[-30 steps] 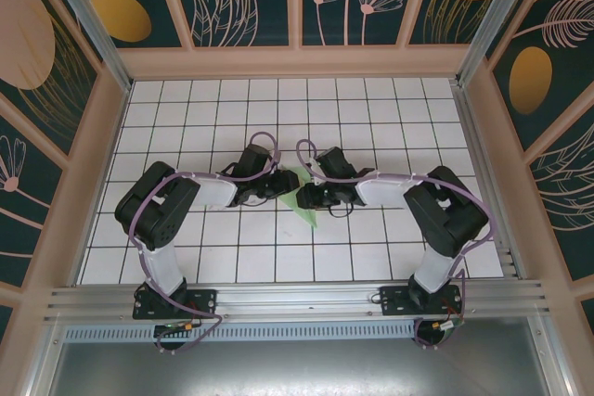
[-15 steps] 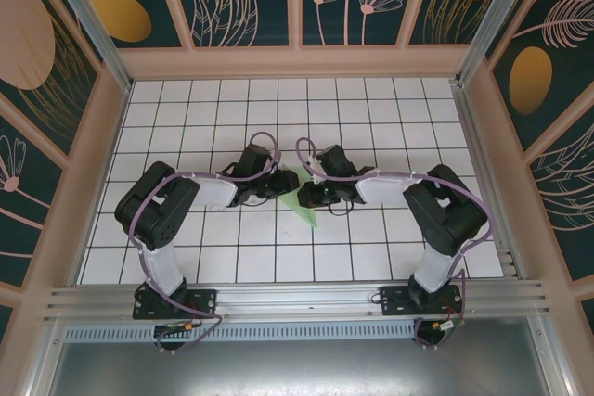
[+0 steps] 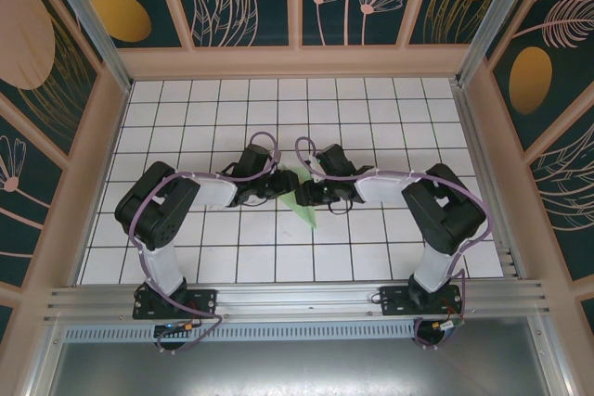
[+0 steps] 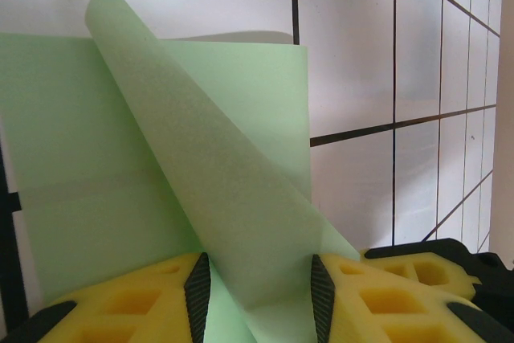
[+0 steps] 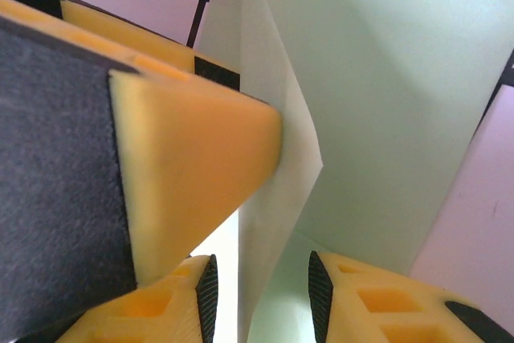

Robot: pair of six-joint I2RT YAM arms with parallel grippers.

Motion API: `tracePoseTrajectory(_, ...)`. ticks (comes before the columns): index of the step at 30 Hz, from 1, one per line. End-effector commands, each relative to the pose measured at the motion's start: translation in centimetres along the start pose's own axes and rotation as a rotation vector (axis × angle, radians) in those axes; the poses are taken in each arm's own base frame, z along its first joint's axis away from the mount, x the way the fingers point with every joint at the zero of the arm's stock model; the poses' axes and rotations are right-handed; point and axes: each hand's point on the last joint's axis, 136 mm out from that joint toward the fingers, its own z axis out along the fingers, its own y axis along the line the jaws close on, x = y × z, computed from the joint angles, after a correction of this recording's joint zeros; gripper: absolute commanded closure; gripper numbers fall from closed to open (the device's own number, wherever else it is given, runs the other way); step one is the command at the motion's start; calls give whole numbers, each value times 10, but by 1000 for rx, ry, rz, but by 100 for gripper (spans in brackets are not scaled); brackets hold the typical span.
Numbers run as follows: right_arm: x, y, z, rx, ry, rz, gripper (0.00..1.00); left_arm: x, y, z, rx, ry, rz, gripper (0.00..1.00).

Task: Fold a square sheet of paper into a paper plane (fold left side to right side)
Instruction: Fourth fold the wing at the center of the table.

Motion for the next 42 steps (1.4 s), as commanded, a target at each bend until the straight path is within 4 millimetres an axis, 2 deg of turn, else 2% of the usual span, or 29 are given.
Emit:
tracePoseTrajectory(1, -5, 4, 6, 0, -8, -6, 62, 14, 25, 3, -93, 33, -21, 58)
tracePoseTrajectory(7, 4, 0, 10, 13, -1, -1, 63, 13, 26, 3, -93, 31, -24, 59)
tracePoseTrajectory(12, 7, -1, 11, 16, 1, 3, 73, 13, 24, 3, -93, 32, -21, 59)
tracePoseTrajectory(17, 3, 6, 8, -19, -9, -9, 84, 13, 24, 2, -94, 33, -20, 59)
tracePoseTrajectory(26, 5, 10, 4, -107, -9, -4, 95, 14, 29, 4, -106, 37, -24, 59)
tracePoseTrajectory(33, 9, 6, 3, -108, 5, -8, 95, 15, 29, 4, -108, 40, -22, 59)
tracePoseTrajectory(42, 1, 16, -20, -132, -38, -18, 72, 15, 31, 5, -112, 42, -26, 59)
